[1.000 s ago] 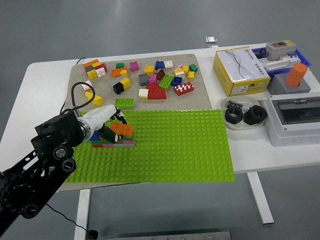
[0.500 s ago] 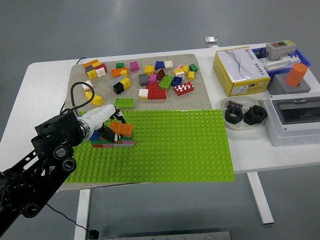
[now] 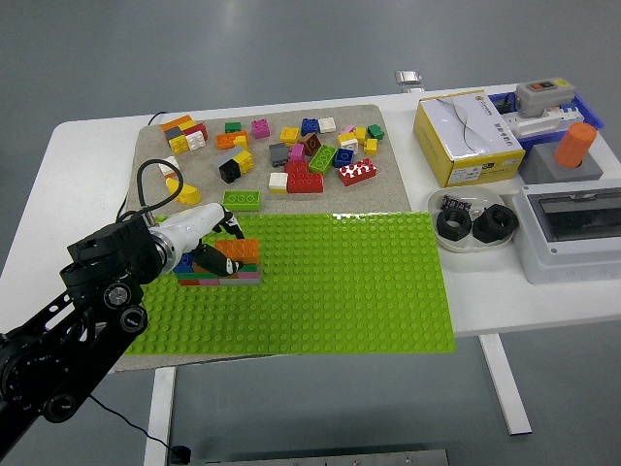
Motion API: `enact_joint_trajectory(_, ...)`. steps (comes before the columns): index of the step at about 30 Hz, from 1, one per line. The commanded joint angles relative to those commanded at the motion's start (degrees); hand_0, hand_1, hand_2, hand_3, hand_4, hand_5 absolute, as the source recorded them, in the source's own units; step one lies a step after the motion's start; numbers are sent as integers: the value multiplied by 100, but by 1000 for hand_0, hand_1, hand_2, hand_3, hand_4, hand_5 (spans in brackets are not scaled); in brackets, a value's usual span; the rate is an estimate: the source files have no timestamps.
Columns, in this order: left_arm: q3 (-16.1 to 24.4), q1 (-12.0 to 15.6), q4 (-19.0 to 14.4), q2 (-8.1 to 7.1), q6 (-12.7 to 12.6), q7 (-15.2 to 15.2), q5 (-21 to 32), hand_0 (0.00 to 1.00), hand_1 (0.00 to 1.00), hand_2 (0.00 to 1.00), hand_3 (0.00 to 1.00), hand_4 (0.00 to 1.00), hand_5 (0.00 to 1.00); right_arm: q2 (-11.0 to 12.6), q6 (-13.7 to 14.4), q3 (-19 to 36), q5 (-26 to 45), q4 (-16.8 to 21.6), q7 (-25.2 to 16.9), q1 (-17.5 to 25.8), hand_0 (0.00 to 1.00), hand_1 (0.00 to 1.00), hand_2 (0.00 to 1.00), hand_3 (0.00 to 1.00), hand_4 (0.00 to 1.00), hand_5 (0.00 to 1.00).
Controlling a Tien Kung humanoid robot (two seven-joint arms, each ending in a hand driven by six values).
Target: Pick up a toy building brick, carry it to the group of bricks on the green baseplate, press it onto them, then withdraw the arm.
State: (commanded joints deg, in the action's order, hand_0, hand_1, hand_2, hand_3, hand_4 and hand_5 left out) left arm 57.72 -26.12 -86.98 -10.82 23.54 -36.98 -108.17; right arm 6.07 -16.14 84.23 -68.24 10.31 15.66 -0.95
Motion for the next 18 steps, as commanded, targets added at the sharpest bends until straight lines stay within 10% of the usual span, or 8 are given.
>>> enact_joint_trajectory(18,34,-4,-4,-4,112,0,2,837,812,767,529,690,160,4,-2,5,7,0,-9,2,716,667,703,901,744,998)
